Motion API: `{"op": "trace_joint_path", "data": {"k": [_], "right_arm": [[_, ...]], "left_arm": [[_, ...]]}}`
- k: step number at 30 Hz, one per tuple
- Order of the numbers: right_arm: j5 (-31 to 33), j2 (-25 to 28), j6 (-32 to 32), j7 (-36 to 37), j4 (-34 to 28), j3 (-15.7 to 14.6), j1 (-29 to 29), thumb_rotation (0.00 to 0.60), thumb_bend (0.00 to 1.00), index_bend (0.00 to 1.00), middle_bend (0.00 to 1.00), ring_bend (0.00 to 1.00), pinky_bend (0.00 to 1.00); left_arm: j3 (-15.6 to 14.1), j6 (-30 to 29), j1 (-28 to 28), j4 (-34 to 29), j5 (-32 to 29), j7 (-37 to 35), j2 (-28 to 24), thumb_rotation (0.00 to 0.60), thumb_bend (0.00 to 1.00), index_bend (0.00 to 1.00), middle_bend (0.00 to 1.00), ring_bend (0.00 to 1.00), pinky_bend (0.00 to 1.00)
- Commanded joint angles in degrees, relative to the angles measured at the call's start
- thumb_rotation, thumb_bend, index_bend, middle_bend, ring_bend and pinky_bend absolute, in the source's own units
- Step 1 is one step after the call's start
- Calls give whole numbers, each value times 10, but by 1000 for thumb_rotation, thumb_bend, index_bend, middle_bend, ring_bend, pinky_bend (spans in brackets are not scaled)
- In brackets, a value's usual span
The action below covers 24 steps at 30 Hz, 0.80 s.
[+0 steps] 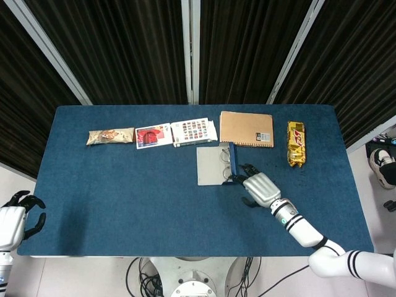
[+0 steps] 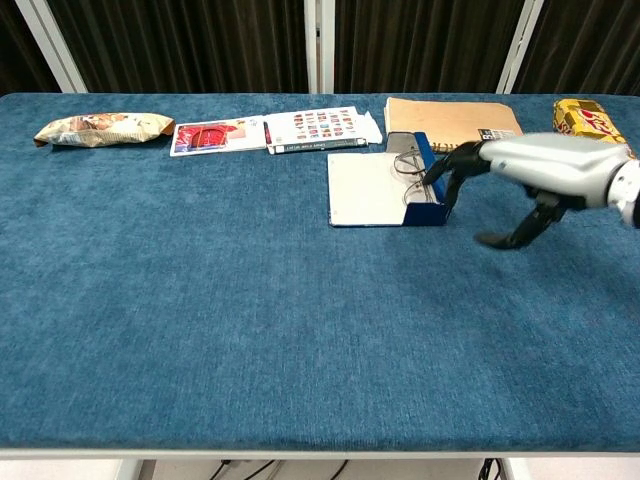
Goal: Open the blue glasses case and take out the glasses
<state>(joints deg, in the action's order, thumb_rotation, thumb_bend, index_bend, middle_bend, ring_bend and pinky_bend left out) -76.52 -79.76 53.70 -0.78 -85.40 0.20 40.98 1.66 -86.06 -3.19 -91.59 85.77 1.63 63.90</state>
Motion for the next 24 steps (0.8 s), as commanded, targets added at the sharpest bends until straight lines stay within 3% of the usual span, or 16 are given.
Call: {"op": "trace_joint_path", "data": {"k": [1, 6, 11, 24], "right_arm": [[45, 26, -33, 48, 6, 40, 3, 600, 525, 98, 235, 0, 0], [151, 12, -108, 35, 49, 85, 40, 600, 753, 40, 240, 0, 0], [234, -19, -165, 2, 101, 103, 80, 600, 912, 34, 256, 0, 0], [347, -110, -224, -72, 202, 109, 165, 600, 929, 32, 253, 0, 0]], "left_arm": [[0, -1, 0, 0, 0, 1, 0, 600, 396, 492, 416, 210, 521], [1, 0, 0, 0, -1, 3, 1, 600, 396, 492, 416, 210, 520], [1, 0, 0, 0, -1, 4, 1, 600, 396, 492, 416, 210, 521], [1, -1, 0, 1, -1, 3, 2, 600, 395, 492, 416, 210, 521]]}}
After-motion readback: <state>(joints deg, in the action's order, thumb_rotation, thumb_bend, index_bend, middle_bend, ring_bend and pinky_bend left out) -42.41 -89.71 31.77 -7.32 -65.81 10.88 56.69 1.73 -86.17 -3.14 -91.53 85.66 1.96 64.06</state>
